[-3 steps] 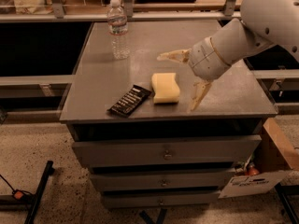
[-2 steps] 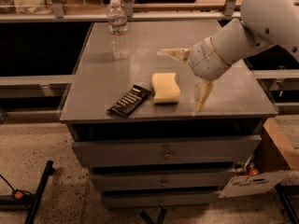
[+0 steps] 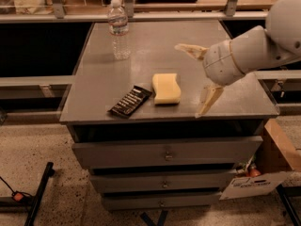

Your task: Move sponge near rxbar chocolate

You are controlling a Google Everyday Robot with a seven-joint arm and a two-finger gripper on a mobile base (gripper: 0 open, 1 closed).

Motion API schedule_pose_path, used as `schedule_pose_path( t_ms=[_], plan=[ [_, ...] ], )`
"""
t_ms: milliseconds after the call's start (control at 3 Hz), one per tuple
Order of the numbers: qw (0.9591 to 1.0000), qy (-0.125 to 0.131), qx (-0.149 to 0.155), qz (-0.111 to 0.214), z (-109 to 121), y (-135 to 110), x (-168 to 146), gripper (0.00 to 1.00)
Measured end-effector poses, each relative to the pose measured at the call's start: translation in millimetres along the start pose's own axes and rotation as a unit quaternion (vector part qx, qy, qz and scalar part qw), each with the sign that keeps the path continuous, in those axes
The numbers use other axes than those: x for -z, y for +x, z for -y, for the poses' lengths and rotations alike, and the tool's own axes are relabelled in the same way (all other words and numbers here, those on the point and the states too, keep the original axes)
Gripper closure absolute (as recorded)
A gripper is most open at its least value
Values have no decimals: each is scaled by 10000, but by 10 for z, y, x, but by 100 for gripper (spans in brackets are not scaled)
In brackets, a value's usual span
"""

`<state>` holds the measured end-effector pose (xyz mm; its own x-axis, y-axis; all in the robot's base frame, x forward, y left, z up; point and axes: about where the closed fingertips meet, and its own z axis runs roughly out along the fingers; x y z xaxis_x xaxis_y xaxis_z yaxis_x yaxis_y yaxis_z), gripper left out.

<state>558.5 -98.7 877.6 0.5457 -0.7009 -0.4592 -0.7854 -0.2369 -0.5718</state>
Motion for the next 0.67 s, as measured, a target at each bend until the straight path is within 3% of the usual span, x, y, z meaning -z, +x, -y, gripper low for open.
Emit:
schedule_pose_path(
  t_ms=[333, 667],
  plan=[
    [9953, 658, -640, -303, 14, 108, 292, 0],
    [9948, 714, -658, -318, 42, 120, 289, 0]
  ],
)
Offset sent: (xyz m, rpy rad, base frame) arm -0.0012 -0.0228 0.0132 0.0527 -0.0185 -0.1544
